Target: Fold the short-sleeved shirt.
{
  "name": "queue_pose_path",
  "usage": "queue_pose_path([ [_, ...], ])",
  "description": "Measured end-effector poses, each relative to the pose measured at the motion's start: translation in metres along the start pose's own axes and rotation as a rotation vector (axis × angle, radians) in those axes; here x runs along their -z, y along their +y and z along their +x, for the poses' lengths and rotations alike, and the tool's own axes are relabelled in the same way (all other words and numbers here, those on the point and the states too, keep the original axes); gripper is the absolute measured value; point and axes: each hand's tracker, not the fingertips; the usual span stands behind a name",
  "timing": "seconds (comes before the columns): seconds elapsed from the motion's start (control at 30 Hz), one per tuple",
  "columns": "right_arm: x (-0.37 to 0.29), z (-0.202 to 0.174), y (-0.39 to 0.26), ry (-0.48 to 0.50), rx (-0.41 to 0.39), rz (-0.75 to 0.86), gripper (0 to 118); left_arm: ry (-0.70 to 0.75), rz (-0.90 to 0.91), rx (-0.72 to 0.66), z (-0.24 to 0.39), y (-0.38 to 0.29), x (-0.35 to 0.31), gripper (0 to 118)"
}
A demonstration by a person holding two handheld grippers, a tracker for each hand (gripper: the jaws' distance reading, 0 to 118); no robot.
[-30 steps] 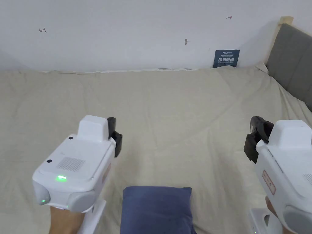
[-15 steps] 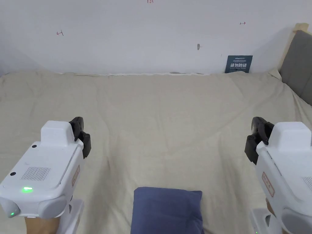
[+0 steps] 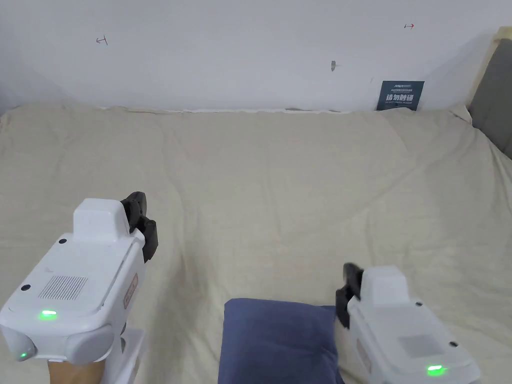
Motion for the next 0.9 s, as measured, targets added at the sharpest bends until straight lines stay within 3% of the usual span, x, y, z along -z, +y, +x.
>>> queue_pose_path([
  [0.27,0.04,-0.031,-0.106,0.045,-0.022,-0.255,2,-0.014,-0.047,-0.002,0.0,-0.014,-0.003,0],
  [0.37,0.051,-0.028,-0.136,0.035,0.057,-0.334,2,-0.033,-0.094,-0.023,-0.001,-0.023,0.0,0],
  [0.43,0.045,-0.024,-0.141,0.037,0.091,-0.22,2,-0.07,-0.161,-0.073,-0.001,-0.03,0.005,0],
  [0.57,0.047,-0.025,-0.138,0.045,0.047,-0.259,2,-0.204,-0.394,-0.29,-0.003,-0.059,0.022,6],
  [0.63,0.046,-0.024,-0.139,0.049,0.035,-0.254,2,-0.274,-0.519,-0.407,-0.002,-0.08,0.03,41],
  [0.7,0.045,-0.025,-0.137,0.05,0.028,-0.252,2,-0.348,-0.628,-0.502,0.001,-0.103,0.04,100],
  [0.73,0.045,-0.025,-0.137,0.05,0.027,-0.253,2,-0.368,-0.684,-0.526,0.003,-0.115,0.045,116],
  [0.9,0.045,-0.021,-0.137,0.064,0.045,-0.255,2,-0.405,-0.871,-0.62,0.015,-0.165,0.067,117],
])
